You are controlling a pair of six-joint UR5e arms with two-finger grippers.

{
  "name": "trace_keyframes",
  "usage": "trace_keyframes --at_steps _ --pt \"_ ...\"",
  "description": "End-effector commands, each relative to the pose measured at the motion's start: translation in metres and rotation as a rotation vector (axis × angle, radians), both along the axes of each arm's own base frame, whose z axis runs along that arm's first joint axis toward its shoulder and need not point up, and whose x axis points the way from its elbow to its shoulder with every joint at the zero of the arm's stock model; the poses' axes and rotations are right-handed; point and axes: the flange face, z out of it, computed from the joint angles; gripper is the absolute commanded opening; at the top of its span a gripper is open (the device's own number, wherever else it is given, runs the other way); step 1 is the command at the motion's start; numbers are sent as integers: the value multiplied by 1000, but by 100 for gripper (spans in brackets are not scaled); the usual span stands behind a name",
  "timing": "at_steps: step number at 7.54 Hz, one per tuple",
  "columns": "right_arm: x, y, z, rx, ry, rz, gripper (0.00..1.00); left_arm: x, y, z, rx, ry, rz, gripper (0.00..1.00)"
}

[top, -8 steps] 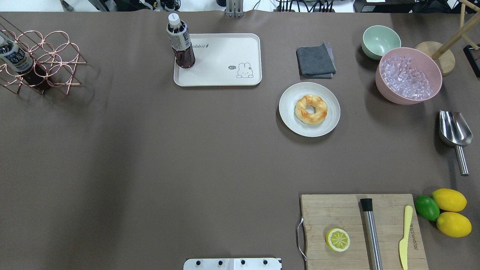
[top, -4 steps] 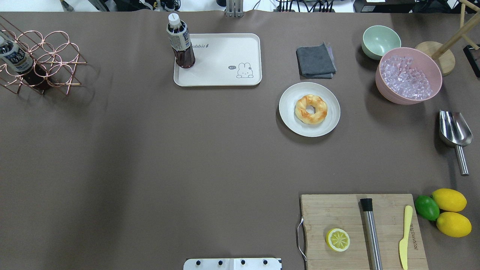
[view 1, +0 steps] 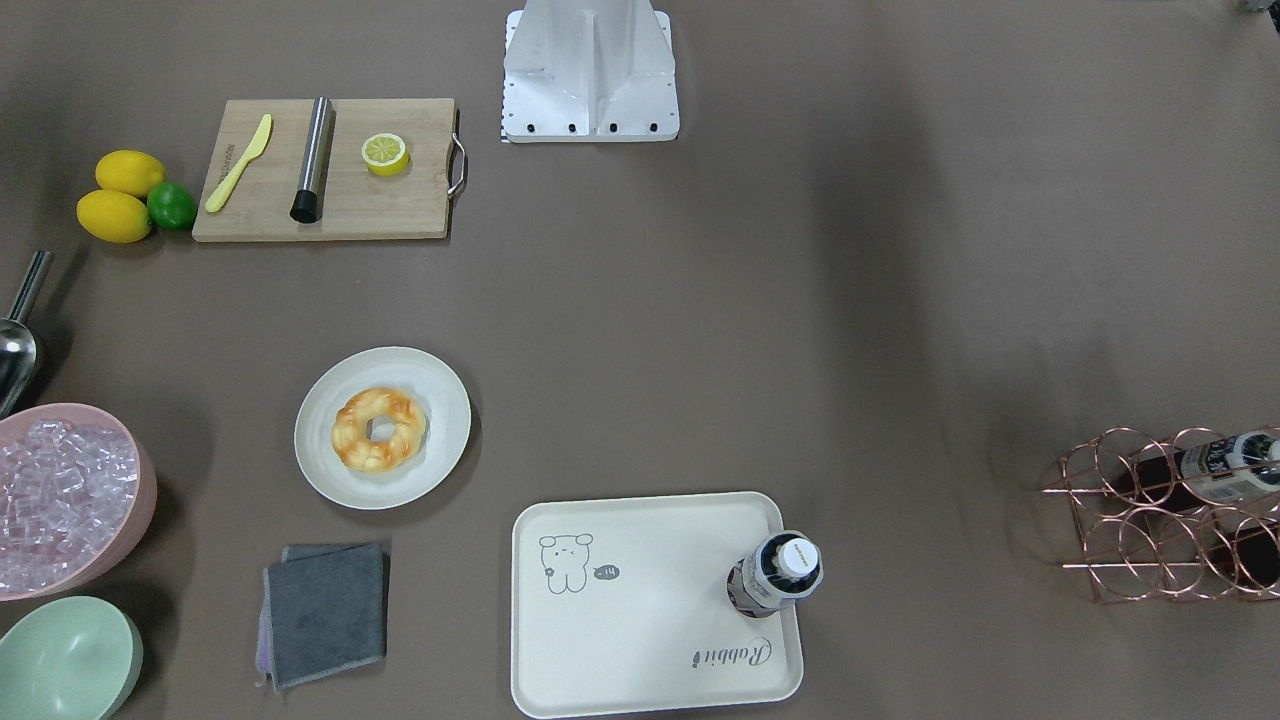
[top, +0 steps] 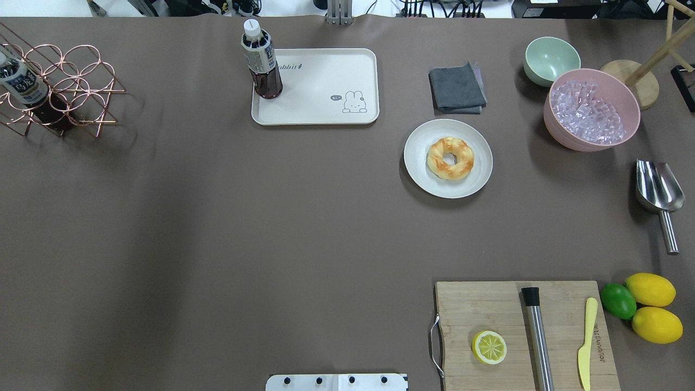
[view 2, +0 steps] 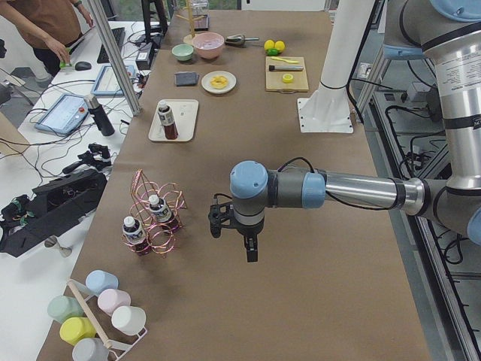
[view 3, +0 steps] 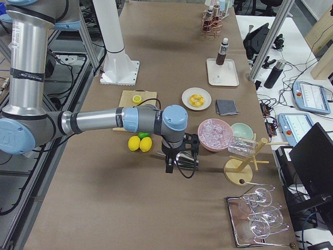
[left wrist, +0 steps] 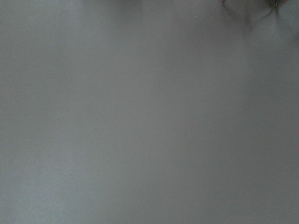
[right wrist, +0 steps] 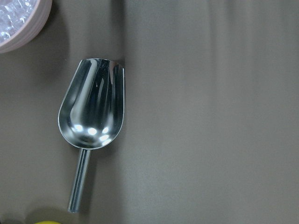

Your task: Place donut on tray

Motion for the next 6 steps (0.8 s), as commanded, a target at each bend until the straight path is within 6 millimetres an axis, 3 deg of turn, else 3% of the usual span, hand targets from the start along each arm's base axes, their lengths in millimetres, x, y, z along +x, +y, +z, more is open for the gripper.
trace_keyframes --at_steps 1,6 --pt "1 2 2 -4 6 0 100 0 1 1 -2 0 0 98" --pt "3 2 4 1 30 -6 100 0 2 3 -7 0 0 98"
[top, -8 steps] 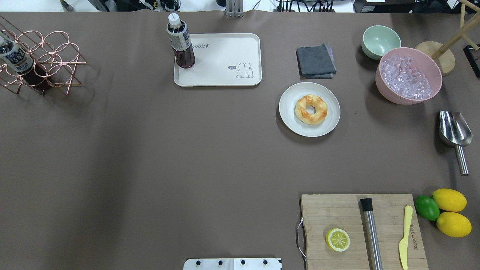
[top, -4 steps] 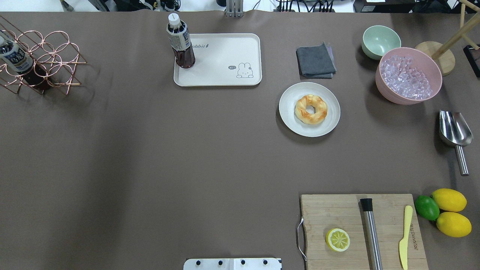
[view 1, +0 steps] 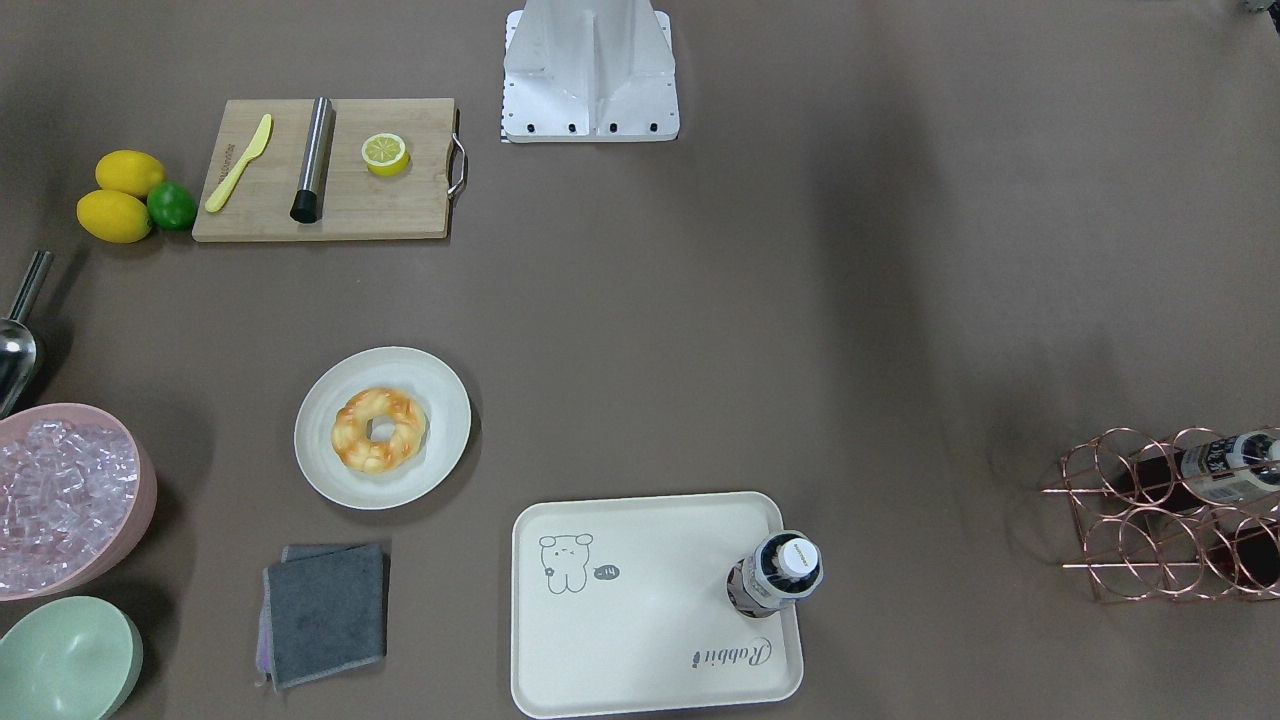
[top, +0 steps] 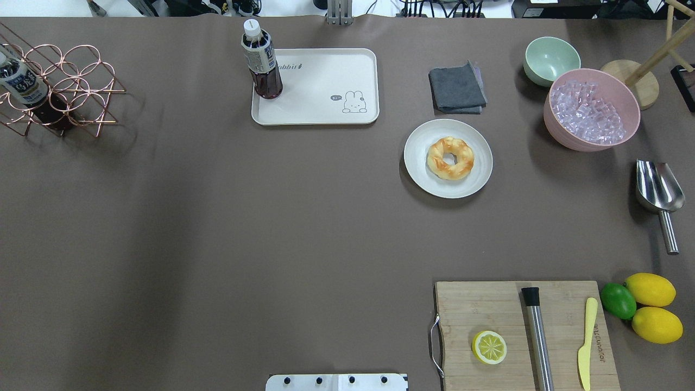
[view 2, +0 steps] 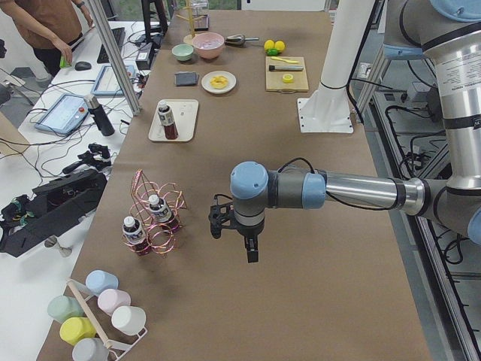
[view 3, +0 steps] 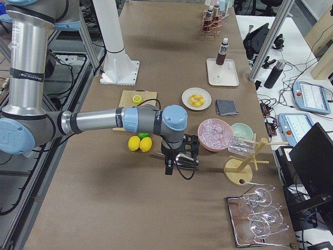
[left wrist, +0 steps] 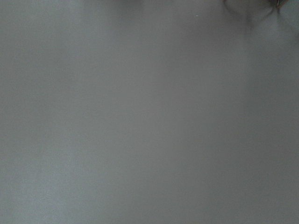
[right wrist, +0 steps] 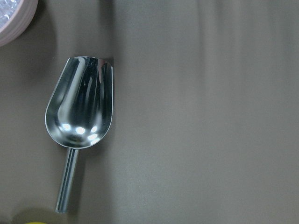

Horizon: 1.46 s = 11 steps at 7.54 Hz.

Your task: Place donut on tray

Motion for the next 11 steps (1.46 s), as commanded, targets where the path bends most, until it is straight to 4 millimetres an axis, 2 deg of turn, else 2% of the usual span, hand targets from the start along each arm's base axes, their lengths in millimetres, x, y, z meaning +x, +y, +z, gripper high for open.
trace_keyframes --at_steps 1,3,4,5,7,9,11 --pt "-1 0 -3 10 -9 -5 100 0 3 2 -4 0 0 98" --pt "-5 -4 -10 29 -52 2 100 0 3 2 -5 0 0 98" --pt "-23 -12 -18 52 -76 -8 100 1 2 3 -7 0 3 98" --pt "-51 -28 -34 33 -82 12 100 2 6 7 -14 0 5 98" --pt "-122 -65 -85 11 -123 78 100 2 9 9 -21 0 5 98" --pt "-203 -94 -150 -62 -155 130 100 2 9 10 -22 0 6 98" --pt "-270 -112 -203 -114 -176 161 99 2 12 15 -30 0 7 98"
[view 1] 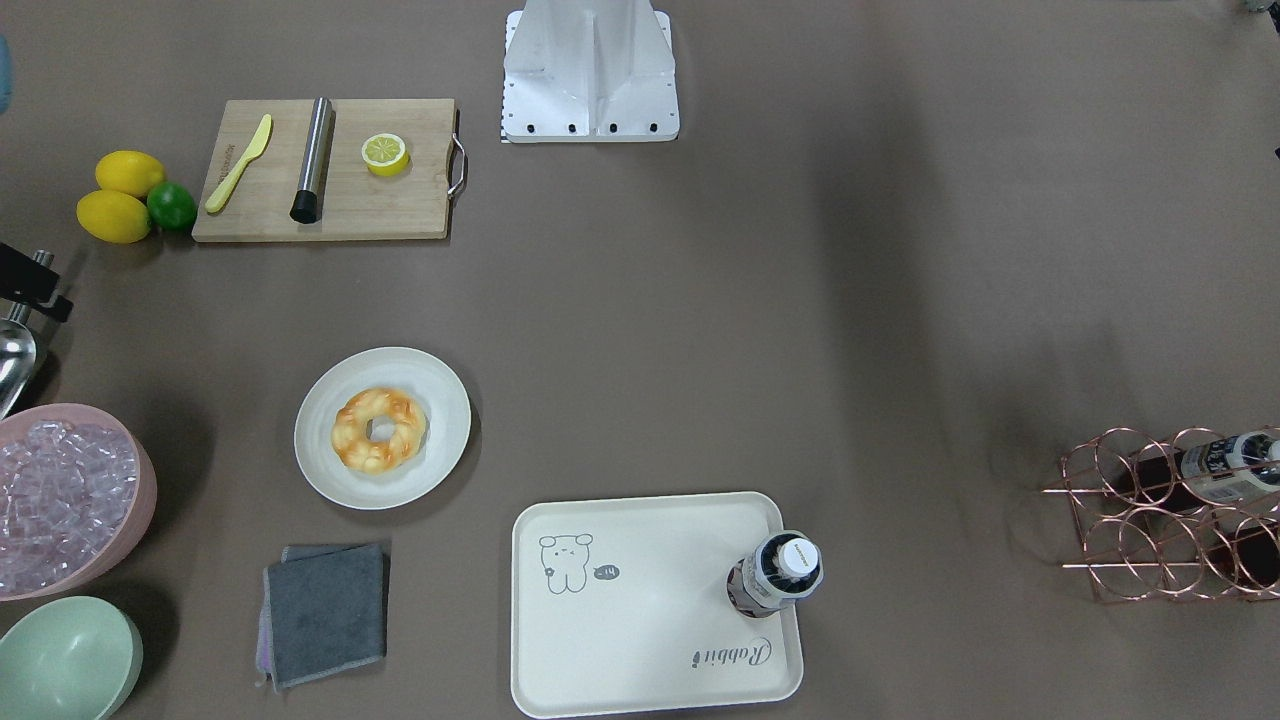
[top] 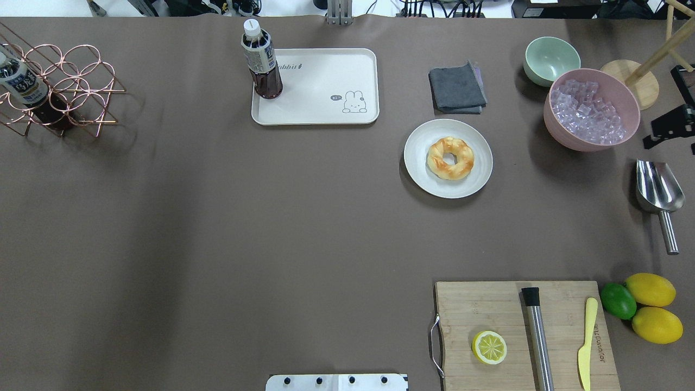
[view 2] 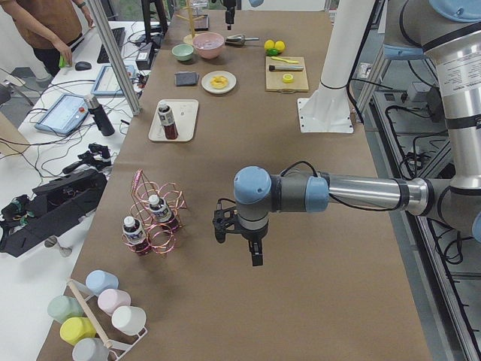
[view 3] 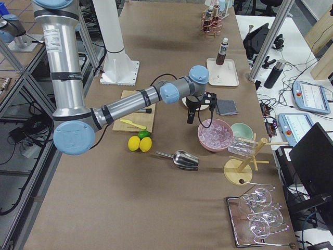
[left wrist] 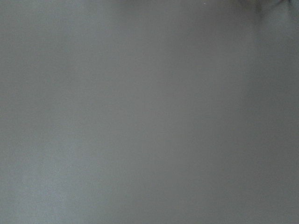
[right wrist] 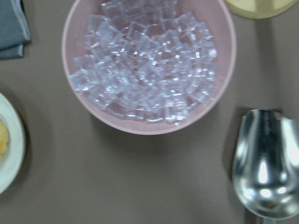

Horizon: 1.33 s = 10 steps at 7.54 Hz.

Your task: Place donut on tray

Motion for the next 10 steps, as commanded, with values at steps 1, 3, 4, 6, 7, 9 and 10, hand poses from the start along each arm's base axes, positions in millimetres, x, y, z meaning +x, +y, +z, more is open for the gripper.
trace_keyframes --at_steps 1,3,4,6,7,9,10 --pt "-121 -23 -84 -82 -1 72 99 0 3 8 -13 0 1 98" --pt "-195 -21 -78 -72 34 131 92 1 4 11 -21 0 2 98" --pt "-203 -27 -56 -60 11 135 91 1 4 17 -29 0 3 98" --pt "-229 -24 -32 -95 -6 157 85 1 5 19 -29 0 9 98" --pt "-246 -26 -23 -97 16 152 85 0 5 18 -27 0 8 98" --pt "-256 -21 -12 -92 45 150 79 0 4 17 -26 0 8 98" --pt "-257 -23 -9 -93 53 156 68 1 4 17 -26 0 9 98"
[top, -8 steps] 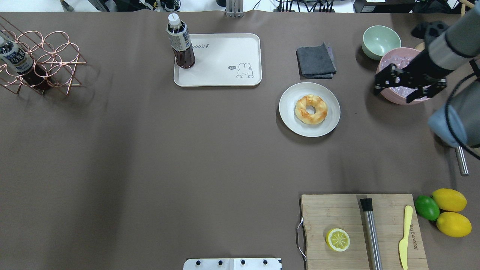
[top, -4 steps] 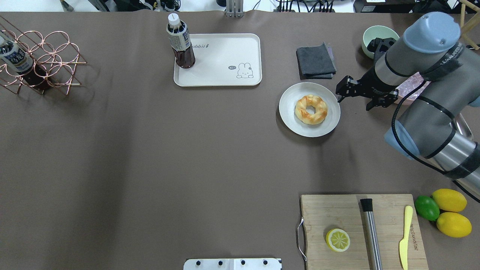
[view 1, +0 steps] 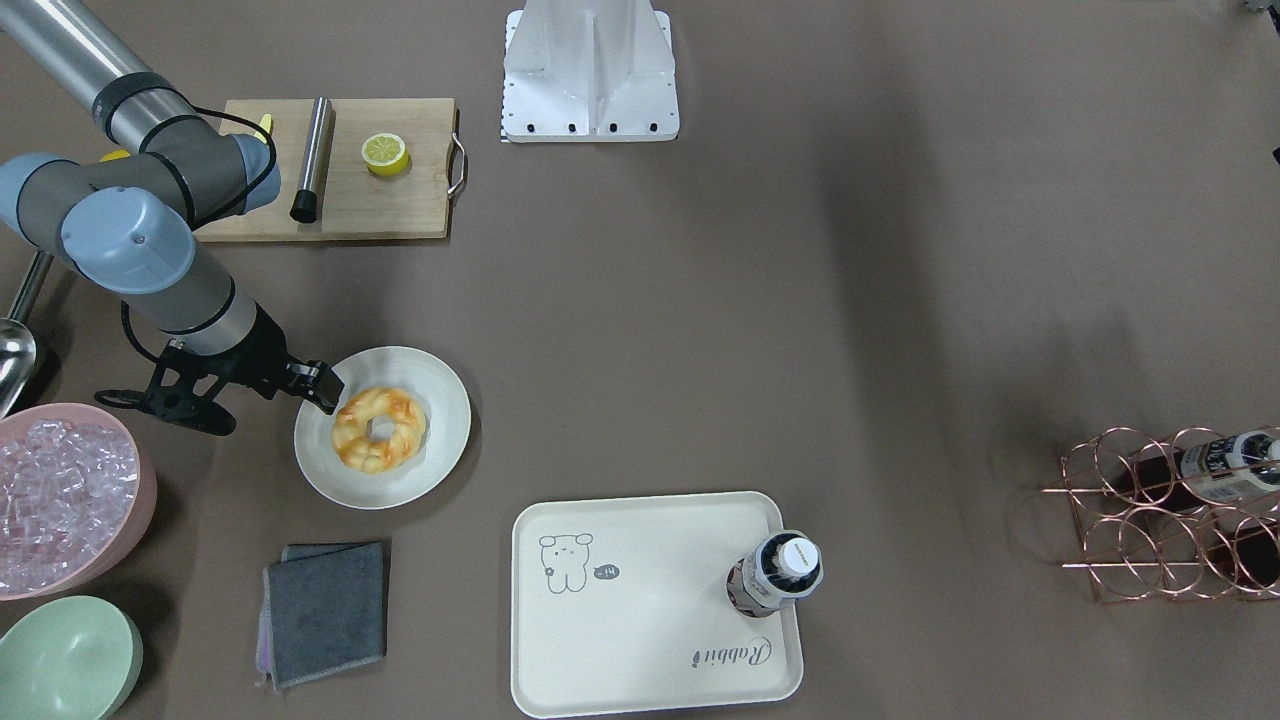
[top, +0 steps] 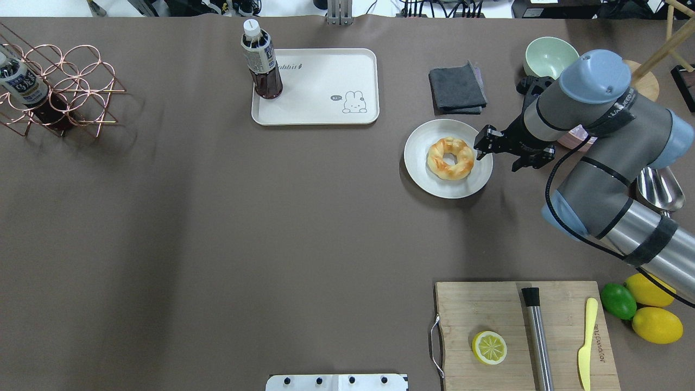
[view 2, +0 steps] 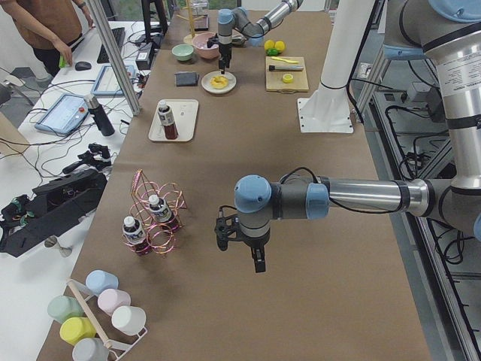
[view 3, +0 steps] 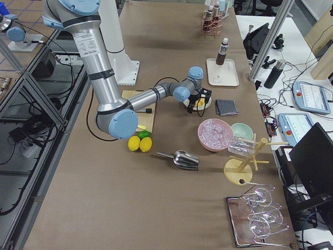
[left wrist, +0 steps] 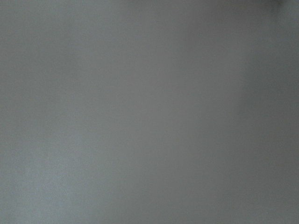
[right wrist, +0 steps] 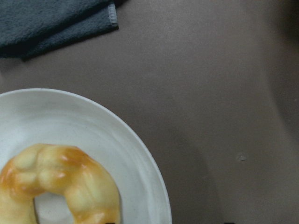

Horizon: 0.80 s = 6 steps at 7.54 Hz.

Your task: Place donut on tray

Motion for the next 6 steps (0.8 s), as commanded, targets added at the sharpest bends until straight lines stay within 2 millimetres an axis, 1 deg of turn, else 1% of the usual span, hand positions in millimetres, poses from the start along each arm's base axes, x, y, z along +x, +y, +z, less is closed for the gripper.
trace_keyframes --at_steps 1,3,4,5,6 --pt "-8 0 7 -4 19 6 54 0 0 -1 2 0 -1 98" --pt "-17 -6 -6 -26 6 34 17 0 0 -1 2 0 -1 98" --pt "-17 -6 -3 -29 9 33 0 0 0 -1 3 -1 1 98" --pt "-16 -6 -2 -26 10 28 0 0 0 -1 2 0 1 98" --pt "-11 -11 -15 -23 -10 42 0 0 -1 -2 4 -1 1 98"
